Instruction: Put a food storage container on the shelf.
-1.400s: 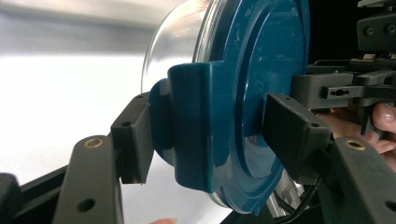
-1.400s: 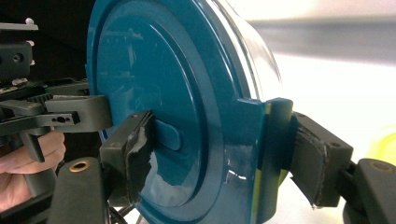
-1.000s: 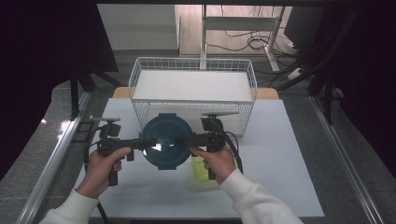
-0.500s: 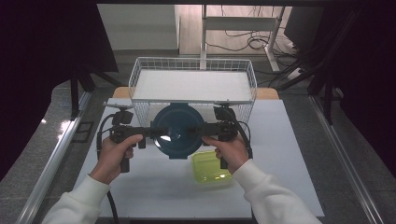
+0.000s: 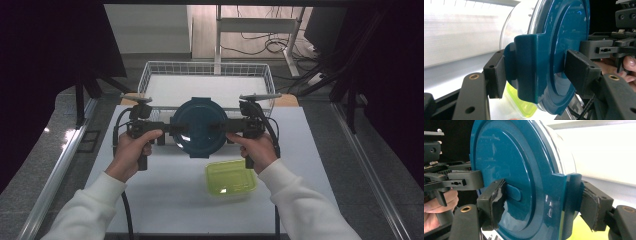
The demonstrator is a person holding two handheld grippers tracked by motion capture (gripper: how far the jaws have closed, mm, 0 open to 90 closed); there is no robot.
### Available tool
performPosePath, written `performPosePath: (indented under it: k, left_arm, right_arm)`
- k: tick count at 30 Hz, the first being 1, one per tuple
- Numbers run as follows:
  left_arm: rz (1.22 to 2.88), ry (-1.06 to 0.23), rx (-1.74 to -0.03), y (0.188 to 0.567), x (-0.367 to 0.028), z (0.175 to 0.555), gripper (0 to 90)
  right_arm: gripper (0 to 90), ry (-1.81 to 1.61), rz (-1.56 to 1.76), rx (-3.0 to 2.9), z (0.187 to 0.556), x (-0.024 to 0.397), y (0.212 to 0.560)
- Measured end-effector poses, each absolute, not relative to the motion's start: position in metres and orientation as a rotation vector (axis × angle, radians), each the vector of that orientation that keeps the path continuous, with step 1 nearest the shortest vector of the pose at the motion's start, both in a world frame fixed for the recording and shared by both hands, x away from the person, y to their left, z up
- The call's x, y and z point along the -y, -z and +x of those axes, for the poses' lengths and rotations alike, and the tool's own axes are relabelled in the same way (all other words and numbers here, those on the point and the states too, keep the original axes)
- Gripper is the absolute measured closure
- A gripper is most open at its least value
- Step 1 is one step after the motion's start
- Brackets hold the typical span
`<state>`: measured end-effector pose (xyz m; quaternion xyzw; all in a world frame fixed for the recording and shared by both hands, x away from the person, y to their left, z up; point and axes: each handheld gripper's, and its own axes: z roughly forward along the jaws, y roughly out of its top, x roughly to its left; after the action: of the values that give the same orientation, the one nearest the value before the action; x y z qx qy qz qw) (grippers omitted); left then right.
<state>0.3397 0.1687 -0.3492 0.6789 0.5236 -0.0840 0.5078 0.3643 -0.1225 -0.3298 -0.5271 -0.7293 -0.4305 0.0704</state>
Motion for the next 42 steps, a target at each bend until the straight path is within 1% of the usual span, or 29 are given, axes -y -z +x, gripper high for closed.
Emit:
performPosePath:
  k: [21,34,42]
  left_arm:
    - [1.631,0.187,-1.239,0.316,-0.163,0.369,37.8]
    - [1.650,0.166,-1.227,0.296,-0.157,0.395,37.8]
    - [1.642,0.172,-1.236,0.292,-0.157,0.411,37.8]
  right_arm:
    - [27.8,1.327,-1.582,2.215,0.393,0.128,0.293]
    - [27.8,1.357,-1.579,2.205,0.416,0.135,0.278]
    - [27.9,1.359,-1.575,2.204,0.434,0.136,0.273]
